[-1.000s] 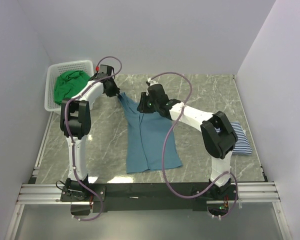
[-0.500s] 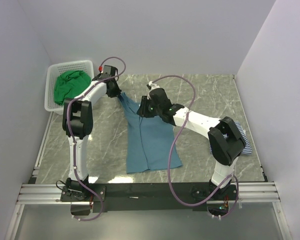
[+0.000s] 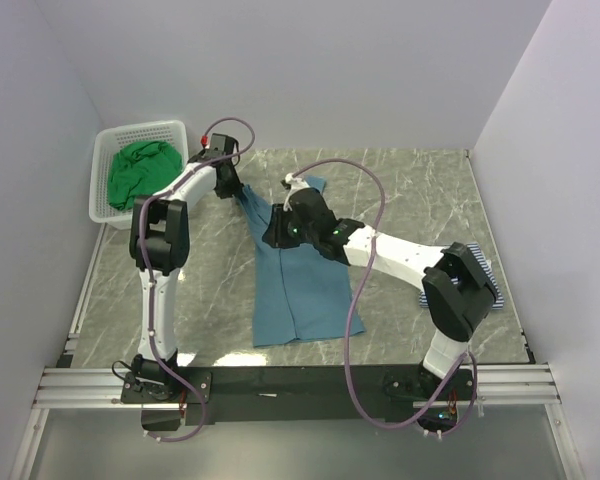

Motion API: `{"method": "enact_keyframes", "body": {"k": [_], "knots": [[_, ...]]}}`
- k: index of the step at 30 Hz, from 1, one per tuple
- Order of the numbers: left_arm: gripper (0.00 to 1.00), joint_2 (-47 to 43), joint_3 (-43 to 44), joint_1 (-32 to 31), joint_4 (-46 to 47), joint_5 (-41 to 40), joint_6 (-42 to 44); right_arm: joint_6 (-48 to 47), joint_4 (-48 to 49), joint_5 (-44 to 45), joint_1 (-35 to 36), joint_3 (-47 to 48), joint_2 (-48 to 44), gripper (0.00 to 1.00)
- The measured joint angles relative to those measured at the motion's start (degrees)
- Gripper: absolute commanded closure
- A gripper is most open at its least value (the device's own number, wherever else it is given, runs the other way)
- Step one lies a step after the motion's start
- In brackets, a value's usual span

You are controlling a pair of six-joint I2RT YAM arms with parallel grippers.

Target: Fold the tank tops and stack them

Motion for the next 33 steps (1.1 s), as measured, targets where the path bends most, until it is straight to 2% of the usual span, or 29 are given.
{"method": "enact_keyframes", "body": {"k": [7, 15, 23, 33], "knots": [[0.74, 1.8, 0.6, -0.1, 0.2, -1.0, 0.5, 0.5, -0.3, 0.9, 4.5, -0.8, -0.6, 0.66], [0.84, 1.9, 1.3, -0.6, 1.2, -2.9, 1.4, 3.0, -1.3, 2.1, 12.0, -5.3, -0.2, 0.65], [0.89, 2.1, 4.2, -1.1, 2.2, -3.1, 2.1, 4.5, -2.1, 3.1, 14.3, -10.2, 2.0, 0.57], [0.95, 2.3, 7.0, -1.8, 1.4, -3.1, 3.2, 7.5, -1.9, 4.5, 17.7, -14.2, 2.8, 0.61]]}}
